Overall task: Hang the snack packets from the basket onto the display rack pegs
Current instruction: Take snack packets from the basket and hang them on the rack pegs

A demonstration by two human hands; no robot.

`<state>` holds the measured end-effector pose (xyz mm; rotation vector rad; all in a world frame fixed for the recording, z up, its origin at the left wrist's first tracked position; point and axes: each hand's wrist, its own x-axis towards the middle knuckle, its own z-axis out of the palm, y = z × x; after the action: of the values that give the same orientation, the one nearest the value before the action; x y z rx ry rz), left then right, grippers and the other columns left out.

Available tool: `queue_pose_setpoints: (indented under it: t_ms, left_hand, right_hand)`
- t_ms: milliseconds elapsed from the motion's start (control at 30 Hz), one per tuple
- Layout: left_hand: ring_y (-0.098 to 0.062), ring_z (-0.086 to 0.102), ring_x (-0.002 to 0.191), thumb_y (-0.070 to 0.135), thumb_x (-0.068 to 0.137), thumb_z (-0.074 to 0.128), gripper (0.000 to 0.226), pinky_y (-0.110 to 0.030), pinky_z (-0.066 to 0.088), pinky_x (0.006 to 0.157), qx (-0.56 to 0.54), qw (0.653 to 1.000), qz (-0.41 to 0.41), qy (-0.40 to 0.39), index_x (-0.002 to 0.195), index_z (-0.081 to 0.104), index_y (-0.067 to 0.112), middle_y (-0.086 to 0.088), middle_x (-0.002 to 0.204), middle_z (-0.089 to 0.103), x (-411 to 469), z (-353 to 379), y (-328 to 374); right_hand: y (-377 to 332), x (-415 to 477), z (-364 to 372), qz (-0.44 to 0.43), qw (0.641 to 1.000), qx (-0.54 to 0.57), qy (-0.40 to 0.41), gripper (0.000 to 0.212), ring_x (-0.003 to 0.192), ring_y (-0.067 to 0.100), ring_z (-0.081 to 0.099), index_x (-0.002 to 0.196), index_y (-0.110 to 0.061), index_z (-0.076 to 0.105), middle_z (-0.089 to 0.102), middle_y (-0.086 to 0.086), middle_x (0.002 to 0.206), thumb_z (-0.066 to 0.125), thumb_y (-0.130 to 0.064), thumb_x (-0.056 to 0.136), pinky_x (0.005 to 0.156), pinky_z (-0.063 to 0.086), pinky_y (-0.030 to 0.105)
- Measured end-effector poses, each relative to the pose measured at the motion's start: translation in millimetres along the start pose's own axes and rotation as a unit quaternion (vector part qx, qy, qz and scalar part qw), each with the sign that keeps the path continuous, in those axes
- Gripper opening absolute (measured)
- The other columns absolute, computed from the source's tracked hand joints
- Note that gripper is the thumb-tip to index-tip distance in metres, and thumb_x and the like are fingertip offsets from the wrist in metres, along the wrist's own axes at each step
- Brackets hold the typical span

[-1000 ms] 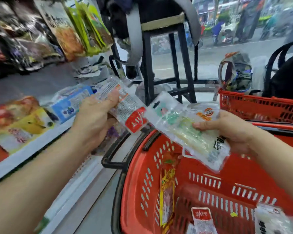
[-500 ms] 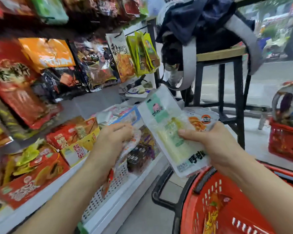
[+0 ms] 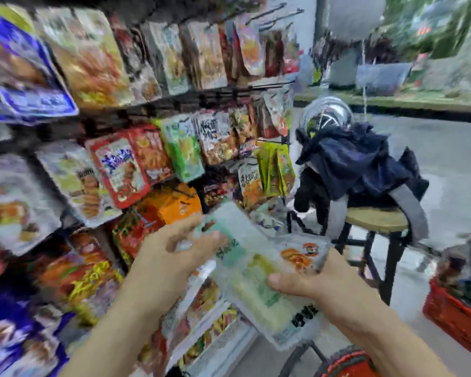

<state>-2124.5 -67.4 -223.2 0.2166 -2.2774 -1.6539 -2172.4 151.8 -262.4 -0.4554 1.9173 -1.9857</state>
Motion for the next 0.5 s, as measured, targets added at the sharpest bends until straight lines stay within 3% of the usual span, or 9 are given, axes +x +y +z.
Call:
queue_pose_setpoints:
  t_ms: [67,100,167,200,267,300,333,433,500]
  left_hand:
    - [-0.001,0.064,0.091,0.043,0.074,0.069,0.020,-0.015,0.043,0.062,-0.005,0.999,-0.008,0.034,0.088,0.077,0.032,0.012,0.098,0.073,-13.2,-22.8,47.4]
    - [0.003,0.064,0.081,0.036,0.076,0.070,0.009,-0.013,0.043,0.059,0.002,0.999,-0.001,0.048,0.077,0.078,0.033,0.015,0.090,0.074,-21.2,-32.8,70.1]
    - [0.008,0.063,0.071,0.031,0.074,0.073,0.012,-0.011,0.044,0.055,0.009,0.997,0.016,0.080,0.065,0.076,0.038,0.022,0.080,0.072,-43.2,-51.8,114.3]
    - [0.012,0.063,0.072,0.031,0.072,0.074,0.013,-0.010,0.043,0.056,0.013,0.995,0.020,0.093,0.063,0.075,0.040,0.026,0.079,0.071,-54.1,-61.8,133.7]
    - [0.018,0.060,0.075,0.030,0.073,0.072,0.015,-0.007,0.042,0.061,0.026,0.995,0.022,0.099,0.065,0.074,0.043,0.032,0.076,0.069,-75.8,-82.4,169.0]
    - [0.019,0.060,0.077,0.030,0.075,0.071,0.017,-0.006,0.041,0.063,0.039,0.994,0.027,0.097,0.067,0.074,0.045,0.033,0.076,0.068,-86.0,-94.2,183.7]
    - [0.018,0.060,0.079,0.031,0.077,0.070,0.018,-0.006,0.040,0.065,0.062,0.993,0.037,0.094,0.069,0.073,0.047,0.034,0.078,0.068,-95.8,-106.7,197.5]
    - [0.018,0.057,0.065,0.034,0.083,0.066,0.017,-0.007,0.038,0.058,0.128,0.986,0.053,0.098,0.070,0.075,0.039,0.036,0.072,0.065,-123.8,-144.6,231.5]
    - [0.017,0.056,0.061,0.028,0.086,0.067,0.016,-0.006,0.038,0.056,0.153,0.980,0.060,0.109,0.073,0.074,0.035,0.032,0.064,0.064,-140.7,-172.5,246.1]
  right_hand:
    - [-48.0,-10.0,11.2,0.042,0.998,-0.018,-0.033,0.060,0.102,0.018,0.070,0.118,-0.013,0.066,0.074,0.000,0.109,0.088,-0.025,0.064,0.096,0.052,0.039]
    - [-68.6,-16.1,15.5,0.054,0.997,-0.022,-0.047,0.056,0.102,0.014,0.070,0.117,-0.014,0.066,0.074,-0.001,0.109,0.088,-0.026,0.067,0.095,0.052,0.036]
    - [-111.8,-30.9,27.5,0.065,0.996,-0.020,-0.058,0.029,0.095,0.009,0.070,0.102,-0.015,0.073,0.075,0.004,0.104,0.082,-0.024,0.077,0.088,0.054,0.025]
    - [-130.1,-37.9,33.2,0.075,0.995,-0.026,-0.057,0.030,0.096,0.013,0.070,0.097,-0.012,0.073,0.074,0.008,0.104,0.080,-0.034,0.077,0.090,0.054,0.027]
    - [-157.9,-49.5,44.6,0.089,0.993,-0.054,-0.047,0.074,0.099,0.026,0.070,0.103,-0.009,0.068,0.074,0.011,0.102,0.077,-0.069,0.061,0.092,0.053,0.040]
    - [-172.8,-54.7,51.1,0.082,0.993,-0.068,-0.044,0.084,0.093,0.026,0.070,0.105,-0.008,0.066,0.074,0.007,0.096,0.074,-0.076,0.056,0.087,0.052,0.040]
    - [-188.5,-57.9,58.0,0.057,0.994,-0.073,-0.050,0.074,0.087,0.024,0.071,0.103,-0.010,0.066,0.074,0.004,0.092,0.072,-0.072,0.063,0.082,0.052,0.040]
    - [-241.9,-67.3,88.2,-0.073,0.993,-0.078,-0.055,0.012,0.075,0.017,0.074,0.097,-0.015,0.070,0.076,0.000,0.082,0.065,-0.022,0.089,0.066,0.057,0.033]
    - [-272.3,-71.6,117.0,-0.146,0.985,-0.076,-0.048,0.015,0.056,0.013,0.068,0.091,-0.021,0.072,0.071,-0.004,0.063,0.065,-0.008,0.089,0.050,0.052,0.028]
